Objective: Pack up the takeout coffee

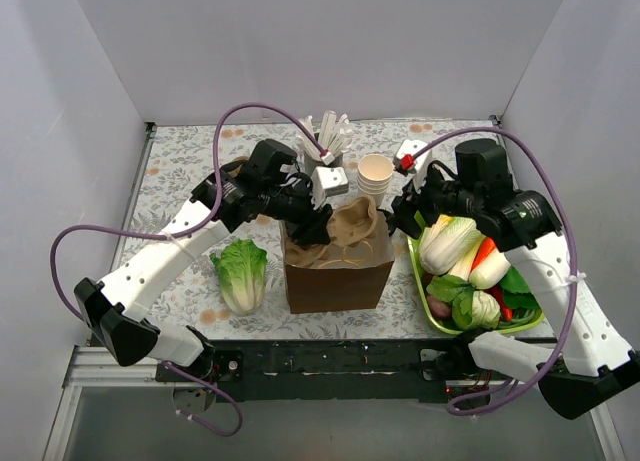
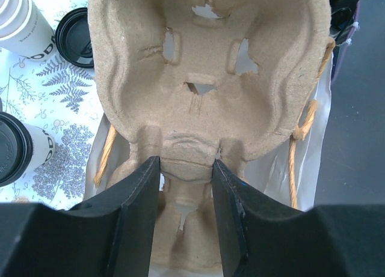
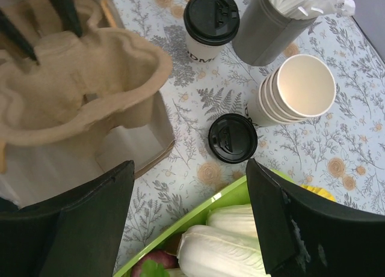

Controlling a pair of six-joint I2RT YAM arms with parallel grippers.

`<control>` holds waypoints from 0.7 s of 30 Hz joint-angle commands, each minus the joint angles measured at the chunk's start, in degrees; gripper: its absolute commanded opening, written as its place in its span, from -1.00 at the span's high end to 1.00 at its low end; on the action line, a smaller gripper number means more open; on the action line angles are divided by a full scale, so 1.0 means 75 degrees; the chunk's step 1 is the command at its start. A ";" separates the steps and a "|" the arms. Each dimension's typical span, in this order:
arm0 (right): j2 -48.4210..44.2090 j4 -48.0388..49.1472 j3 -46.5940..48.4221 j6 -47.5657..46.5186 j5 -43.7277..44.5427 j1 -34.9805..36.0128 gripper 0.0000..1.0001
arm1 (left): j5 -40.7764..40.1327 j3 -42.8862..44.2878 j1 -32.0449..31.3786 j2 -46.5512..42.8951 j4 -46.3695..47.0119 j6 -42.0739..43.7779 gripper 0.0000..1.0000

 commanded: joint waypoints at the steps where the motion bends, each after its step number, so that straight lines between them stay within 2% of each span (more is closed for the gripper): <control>1: -0.0606 -0.0282 -0.0161 -0.0299 -0.0657 -0.0037 -0.64 | -0.0241 -0.0168 -0.0037 -0.0370 0.0420 -0.0166 1.00; 6: -0.0911 -0.0226 -0.0618 -0.0312 -0.0962 -0.0026 -0.63 | -0.0196 -0.0169 -0.0037 -0.0229 0.0654 -0.0306 1.00; 9: -0.1075 -0.0015 -0.0724 -0.0265 -0.1126 -0.0026 -0.55 | 0.0400 0.0112 -0.0037 -0.0089 0.0561 -0.0669 1.00; 11: -0.1216 -0.0072 -0.0678 -0.0509 -0.1848 -0.0026 -0.56 | 0.0787 0.0113 -0.0037 -0.0088 0.0351 -0.0671 1.00; 14: -0.1462 -0.0143 -0.0724 -0.0302 -0.2635 -0.0026 -0.56 | 0.0789 -0.0121 -0.0037 -0.0240 0.0291 -0.0589 1.00; 19: -0.0972 -0.1021 -0.0643 -0.0031 -0.3797 -0.0026 -0.27 | 0.0426 -0.0121 -0.0037 -0.0299 0.0338 -0.0448 1.00; 21: -0.0819 -0.1104 -0.0572 0.0017 -0.4079 -0.0026 -0.22 | 0.0332 0.0007 -0.0038 -0.0253 0.0303 -0.0366 1.00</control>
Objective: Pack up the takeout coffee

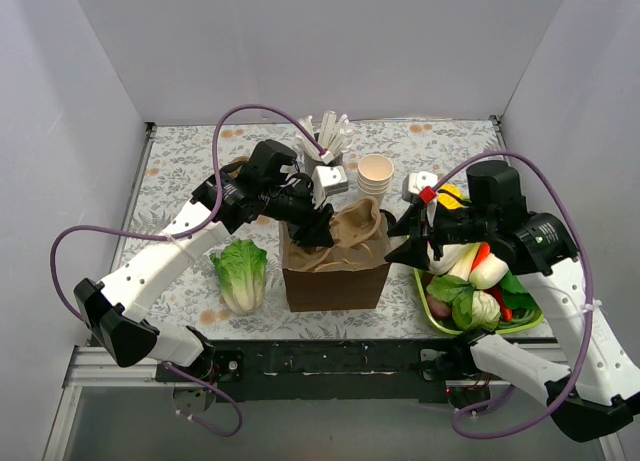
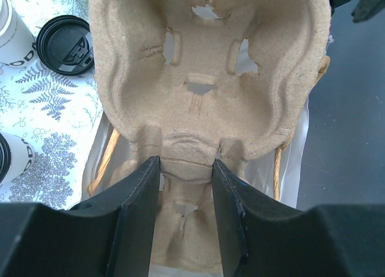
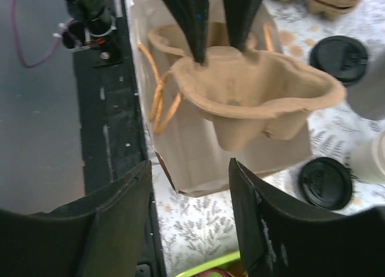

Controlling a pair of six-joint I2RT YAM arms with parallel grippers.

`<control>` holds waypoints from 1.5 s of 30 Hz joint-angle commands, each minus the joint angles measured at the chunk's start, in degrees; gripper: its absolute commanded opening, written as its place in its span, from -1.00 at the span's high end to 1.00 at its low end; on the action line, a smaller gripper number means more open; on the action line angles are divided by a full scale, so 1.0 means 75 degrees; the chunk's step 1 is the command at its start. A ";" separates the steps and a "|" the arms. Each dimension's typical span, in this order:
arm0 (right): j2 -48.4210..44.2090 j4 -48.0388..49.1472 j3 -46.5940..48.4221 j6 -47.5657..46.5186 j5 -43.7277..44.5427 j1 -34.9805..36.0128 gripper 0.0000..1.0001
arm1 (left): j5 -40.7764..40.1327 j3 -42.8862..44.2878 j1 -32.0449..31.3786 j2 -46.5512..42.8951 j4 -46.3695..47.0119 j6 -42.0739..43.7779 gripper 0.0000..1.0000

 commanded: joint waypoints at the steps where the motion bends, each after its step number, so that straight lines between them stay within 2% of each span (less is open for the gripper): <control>1: 0.0435 -0.0492 0.0142 0.0183 -0.1235 -0.0026 -0.15 | -0.0137 0.0211 -0.0023 -0.0165 -0.0056 0.0173 1.00; 9: 0.0751 0.0327 -0.0092 0.0827 -0.1915 -0.0014 0.03 | -0.0243 0.0060 -0.0023 -0.0282 0.0003 0.0220 1.00; 13: 0.1021 0.0188 0.0107 0.0780 -0.2266 -0.0002 0.14 | -0.0313 0.0071 -0.0023 -0.0259 0.0003 0.0185 1.00; 17: 0.0998 0.0140 0.0084 0.0803 -0.2349 0.0068 0.08 | -0.0313 0.0118 -0.0011 -0.0236 0.0073 0.0103 1.00; 25: 0.1325 0.0901 -0.0010 0.1377 -0.2501 0.0279 0.03 | -0.0419 0.0188 0.0001 -0.0224 0.0050 0.0138 1.00; 27: 0.1465 0.0903 0.0048 0.1390 -0.2618 0.0395 0.09 | -0.0431 0.0165 0.0001 -0.0235 0.0061 0.0138 1.00; 29: 0.1513 0.0763 0.0107 0.1308 -0.2665 0.0466 0.26 | -0.0489 0.0153 0.0001 -0.0224 0.0096 0.0080 1.00; 30: 0.1537 0.0681 0.0154 0.1203 -0.2677 0.0536 0.32 | -0.0512 0.0142 0.0012 -0.0235 0.0097 0.0057 1.00; 32: 0.1548 0.0342 0.0340 0.0911 -0.2701 0.0618 0.60 | -0.0559 0.0142 0.0024 -0.0235 0.0120 0.0021 1.00; 33: 0.1525 0.0212 0.0423 0.0770 -0.2654 0.0677 0.67 | -0.0583 0.0130 0.0036 -0.0235 0.0120 -0.0002 1.00; 34: 0.1513 0.0002 0.0516 0.0618 -0.2596 0.0724 0.97 | -0.0571 0.0118 0.0036 -0.0224 0.0120 -0.0002 1.00; 43: 0.1396 -0.1639 0.1687 -0.1480 -0.1413 0.1602 0.97 | -0.0700 0.0200 0.0036 -0.0130 -0.0126 0.0512 1.00; 45: 0.1478 -0.1851 0.1899 -0.1983 -0.1014 0.1917 0.88 | -0.0653 0.0212 0.0036 -0.0083 -0.0290 0.0607 1.00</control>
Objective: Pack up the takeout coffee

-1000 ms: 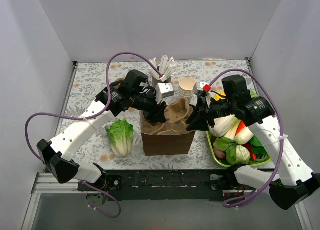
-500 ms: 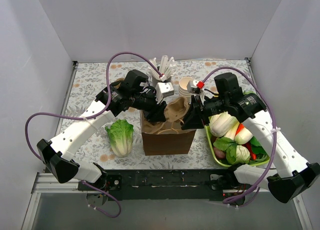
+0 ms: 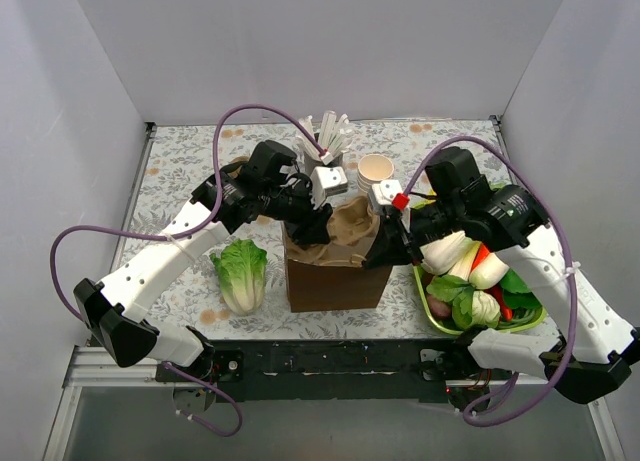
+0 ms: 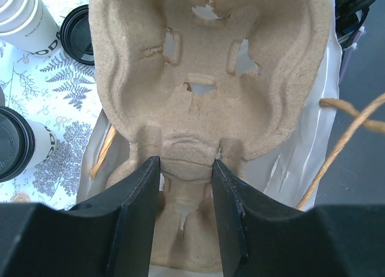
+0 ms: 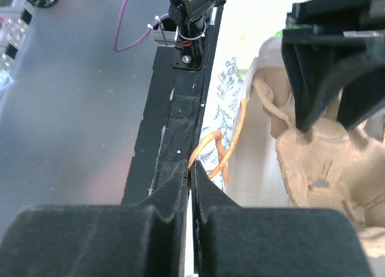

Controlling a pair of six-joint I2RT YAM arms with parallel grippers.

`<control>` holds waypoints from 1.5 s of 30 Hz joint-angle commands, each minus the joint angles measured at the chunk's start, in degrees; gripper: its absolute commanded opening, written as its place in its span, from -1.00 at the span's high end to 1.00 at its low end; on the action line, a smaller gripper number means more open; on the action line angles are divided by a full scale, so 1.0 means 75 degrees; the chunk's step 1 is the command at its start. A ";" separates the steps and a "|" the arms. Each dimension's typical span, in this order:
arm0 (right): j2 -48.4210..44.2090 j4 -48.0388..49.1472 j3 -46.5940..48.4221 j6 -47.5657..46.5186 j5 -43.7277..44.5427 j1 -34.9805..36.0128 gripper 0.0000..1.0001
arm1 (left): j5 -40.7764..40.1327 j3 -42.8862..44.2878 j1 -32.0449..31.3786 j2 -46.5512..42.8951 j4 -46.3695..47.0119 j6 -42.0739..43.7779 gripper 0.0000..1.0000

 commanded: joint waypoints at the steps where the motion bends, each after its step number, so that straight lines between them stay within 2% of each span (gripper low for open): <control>1: -0.0040 -0.0947 0.0801 -0.1469 0.0808 0.0573 0.62 | -0.0027 0.0235 0.0007 -0.0054 -0.0264 0.0499 1.00; 3: 0.0041 -0.1112 0.0965 -0.1739 0.1148 0.0771 0.31 | 0.0032 0.0317 -0.0087 -0.0007 -0.0509 0.0792 1.00; 4: 0.0077 -0.1148 0.1094 -0.1821 0.1265 0.0819 0.08 | -0.0072 0.0329 -0.0215 0.0016 -0.0580 0.0886 1.00; 6: 0.0194 -0.1055 0.1597 -0.1671 0.1698 0.0808 -0.04 | -0.0283 0.0317 -0.0391 0.0028 -0.0791 0.1179 1.00; 7: 0.0206 -0.1008 0.1785 -0.1588 0.1862 0.0819 -0.15 | -0.0389 0.0306 -0.0508 0.0075 -0.0849 0.1261 1.00; 11: -0.0086 0.0265 0.2197 -0.0677 0.3382 0.0796 -0.24 | -0.0950 0.0481 -0.0603 0.0309 -0.1107 0.1391 1.00; 16: -0.0579 0.1393 0.2150 -0.0217 0.5037 0.0621 -0.44 | -0.1280 0.1031 -0.0673 0.0696 -0.1623 0.1601 1.00; 20: -0.1093 0.2377 0.1449 -0.0041 0.6185 0.0293 -0.49 | -0.1631 0.1348 -0.0743 0.0988 -0.2056 0.1719 1.00; 24: -0.1341 0.2929 0.0920 0.0297 0.6305 -0.0117 -0.49 | -0.1889 0.1816 -0.0755 0.1258 -0.2536 0.1789 1.00; 29: -0.1353 0.3234 0.0405 0.0931 0.5966 -0.1006 -0.54 | -0.1890 0.1725 -0.0779 0.1540 -0.2842 0.1836 1.00; 36: -0.1060 0.3633 0.0181 0.1260 0.5743 -0.1735 -0.54 | -0.1914 0.0893 -0.0790 0.1575 -0.2198 0.1590 1.00; 45: -0.0849 0.3937 -0.0369 0.1529 0.4947 -0.2508 -0.54 | -0.1925 0.0470 -0.0802 0.1891 -0.1554 0.1274 1.00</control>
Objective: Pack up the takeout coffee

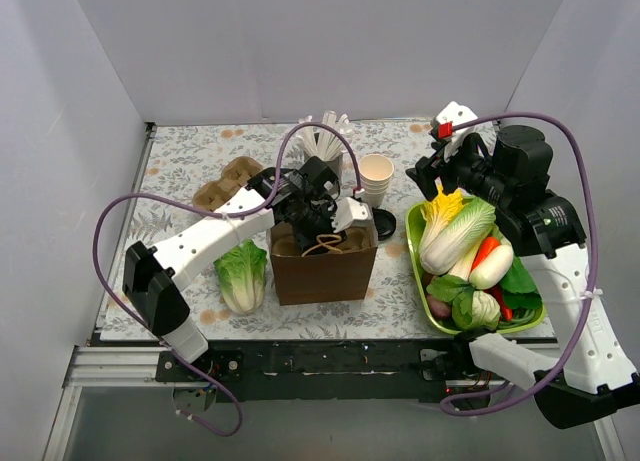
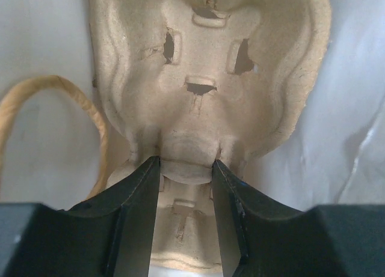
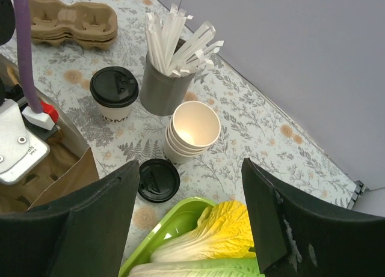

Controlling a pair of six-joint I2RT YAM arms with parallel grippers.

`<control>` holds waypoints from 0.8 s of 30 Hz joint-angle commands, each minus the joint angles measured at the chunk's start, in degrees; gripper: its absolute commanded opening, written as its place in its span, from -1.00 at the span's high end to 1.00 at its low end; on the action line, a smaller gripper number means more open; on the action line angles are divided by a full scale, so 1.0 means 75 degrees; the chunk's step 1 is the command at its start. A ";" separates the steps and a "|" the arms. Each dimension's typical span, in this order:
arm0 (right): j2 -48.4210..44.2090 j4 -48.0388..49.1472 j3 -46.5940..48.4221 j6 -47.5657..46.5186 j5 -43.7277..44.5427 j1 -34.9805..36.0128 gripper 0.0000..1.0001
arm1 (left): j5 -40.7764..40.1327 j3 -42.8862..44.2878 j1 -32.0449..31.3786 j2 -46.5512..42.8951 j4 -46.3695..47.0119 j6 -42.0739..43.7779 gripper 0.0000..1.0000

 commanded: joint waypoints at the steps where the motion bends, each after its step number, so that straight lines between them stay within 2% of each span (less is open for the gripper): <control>1: 0.0040 0.0627 -0.0340 0.0294 -0.0591 -0.0308 -0.53 | -0.0066 -0.0241 -0.0062 0.0108 0.0513 -0.0288 1.00; 8: 0.0158 0.0815 -0.0657 0.0446 -0.1095 -0.0601 -0.53 | -0.0335 -0.0862 -0.0120 0.0038 0.0795 -0.0208 1.00; 24: -0.0065 0.0756 -0.0986 0.0458 -0.1189 -0.0672 -0.53 | -0.0734 -0.2104 -0.0144 -0.0254 0.1532 0.0027 1.00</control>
